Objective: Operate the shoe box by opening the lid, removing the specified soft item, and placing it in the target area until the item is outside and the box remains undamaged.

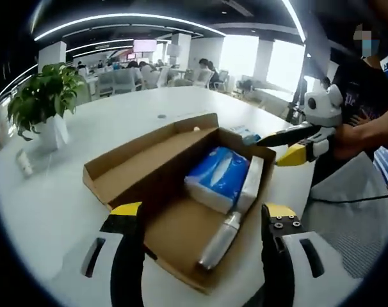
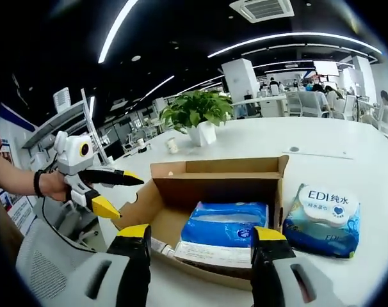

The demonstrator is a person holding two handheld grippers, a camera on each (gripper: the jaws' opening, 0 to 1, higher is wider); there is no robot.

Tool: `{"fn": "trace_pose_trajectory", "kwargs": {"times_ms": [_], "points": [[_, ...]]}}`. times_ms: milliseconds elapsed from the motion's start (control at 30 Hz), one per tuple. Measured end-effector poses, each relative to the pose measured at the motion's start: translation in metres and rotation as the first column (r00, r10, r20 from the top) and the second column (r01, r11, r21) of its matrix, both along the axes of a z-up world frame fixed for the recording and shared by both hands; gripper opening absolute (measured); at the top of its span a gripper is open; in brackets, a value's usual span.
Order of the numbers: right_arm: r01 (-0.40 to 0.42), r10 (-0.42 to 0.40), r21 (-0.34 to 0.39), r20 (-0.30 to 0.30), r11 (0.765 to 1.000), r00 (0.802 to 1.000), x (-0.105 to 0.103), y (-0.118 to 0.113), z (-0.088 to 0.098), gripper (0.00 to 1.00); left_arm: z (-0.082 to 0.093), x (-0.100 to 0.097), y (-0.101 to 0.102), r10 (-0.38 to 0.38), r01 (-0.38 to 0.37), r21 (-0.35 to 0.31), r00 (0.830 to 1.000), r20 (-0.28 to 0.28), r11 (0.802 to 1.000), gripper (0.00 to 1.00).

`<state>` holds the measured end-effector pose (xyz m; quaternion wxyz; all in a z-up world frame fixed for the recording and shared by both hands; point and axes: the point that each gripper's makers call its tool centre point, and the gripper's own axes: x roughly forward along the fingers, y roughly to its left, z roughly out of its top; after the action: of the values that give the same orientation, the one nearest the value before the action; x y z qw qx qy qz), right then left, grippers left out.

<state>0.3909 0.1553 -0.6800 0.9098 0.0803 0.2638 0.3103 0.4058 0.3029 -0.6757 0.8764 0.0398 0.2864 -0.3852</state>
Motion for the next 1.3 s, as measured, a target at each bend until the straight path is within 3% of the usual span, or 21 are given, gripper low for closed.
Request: {"fn": "trace_pose_trajectory", "kwargs": {"times_ms": [267, 367, 400, 433, 467, 567, 967, 1167, 1300], "points": [[0.018, -0.018, -0.001, -0.023, 1.000, 1.000, 0.003, -0.003, -0.009, 0.60, -0.018, -0.005, -0.004, 0.034, -0.034, -0.005, 0.999, -0.028, 0.999, 0.74], [0.033, -0.032, 0.037, -0.028, 0.999, 0.999, 0.005, 0.000, -0.011, 0.61, -0.023, 0.005, 0.005, 0.154, -0.157, -0.049, 0.987, -0.045, 0.986, 0.74], [0.042, -0.041, 0.047, -0.031, 0.998, 0.999, 0.006, 0.000, -0.013, 0.62, -0.018, 0.009, 0.002, 0.169, -0.174, -0.111, 0.984, -0.048, 0.979, 0.72], [0.050, -0.049, 0.048, -0.030, 0.998, 0.998, 0.006, 0.000, -0.013, 0.62, -0.021, 0.007, 0.003, 0.184, -0.191, -0.112, 0.980, -0.075, 0.975, 0.72], [0.062, -0.061, 0.057, -0.022, 0.996, 0.998, 0.008, 0.000, -0.012, 0.62, -0.024, 0.006, 0.003, 0.185, -0.194, -0.102, 0.978, -0.092, 0.976, 0.72], [0.088, -0.086, 0.091, -0.020, 0.992, 0.996, 0.011, 0.000, -0.009, 0.63, -0.024, 0.007, 0.001, 0.163, -0.166, -0.072, 0.986, -0.043, 0.984, 0.71], [0.078, -0.076, 0.065, -0.032, 0.995, 0.997, 0.009, 0.003, -0.016, 0.62, -0.032, -0.001, -0.002, 0.121, -0.124, -0.071, 0.992, -0.041, 0.990, 0.72], [-0.010, 0.010, -0.029, 0.006, 1.000, 1.000, 0.011, 0.005, -0.007, 0.61, -0.027, 0.000, 0.001, 0.104, -0.106, -0.053, 0.994, -0.026, 0.993, 0.72], [-0.096, 0.100, -0.136, 0.024, 0.986, 0.995, 0.022, 0.000, 0.001, 0.61, -0.023, 0.000, 0.000, 0.095, -0.096, -0.048, 0.995, -0.016, 0.994, 0.72]]}}
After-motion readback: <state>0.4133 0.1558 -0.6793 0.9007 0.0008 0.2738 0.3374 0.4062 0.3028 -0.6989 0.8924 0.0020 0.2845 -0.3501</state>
